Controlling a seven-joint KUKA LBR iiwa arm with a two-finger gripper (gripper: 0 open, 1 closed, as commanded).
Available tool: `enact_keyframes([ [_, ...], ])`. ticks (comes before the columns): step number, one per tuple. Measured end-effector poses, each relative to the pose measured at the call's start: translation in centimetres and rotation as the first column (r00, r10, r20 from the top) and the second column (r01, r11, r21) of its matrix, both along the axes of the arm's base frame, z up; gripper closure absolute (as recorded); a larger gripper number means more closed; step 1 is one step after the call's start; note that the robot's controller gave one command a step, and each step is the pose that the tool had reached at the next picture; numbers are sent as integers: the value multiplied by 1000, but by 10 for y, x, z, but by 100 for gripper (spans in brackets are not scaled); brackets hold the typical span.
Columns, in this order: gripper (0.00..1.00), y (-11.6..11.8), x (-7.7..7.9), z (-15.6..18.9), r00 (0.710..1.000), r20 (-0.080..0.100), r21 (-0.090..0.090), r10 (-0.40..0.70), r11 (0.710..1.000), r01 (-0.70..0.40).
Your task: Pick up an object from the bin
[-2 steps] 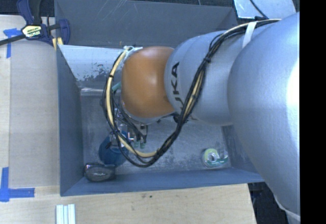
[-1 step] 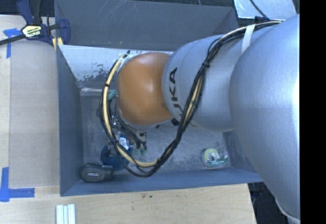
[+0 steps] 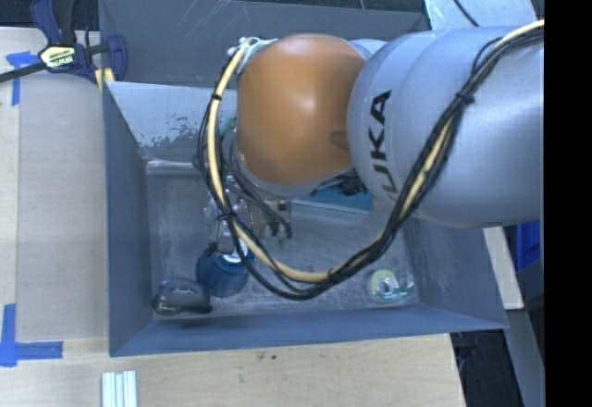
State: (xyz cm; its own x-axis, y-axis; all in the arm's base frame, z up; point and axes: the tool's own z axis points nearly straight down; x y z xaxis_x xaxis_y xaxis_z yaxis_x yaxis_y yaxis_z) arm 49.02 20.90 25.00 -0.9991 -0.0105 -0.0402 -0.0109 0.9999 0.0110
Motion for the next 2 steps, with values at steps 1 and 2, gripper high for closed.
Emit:
enact_keyframes([
  [1,100,-5,-2,-74,988,5,-5,152,988,-152],
  [2,100,-5,0,-103,983,-2,-8,183,983,-183],
])
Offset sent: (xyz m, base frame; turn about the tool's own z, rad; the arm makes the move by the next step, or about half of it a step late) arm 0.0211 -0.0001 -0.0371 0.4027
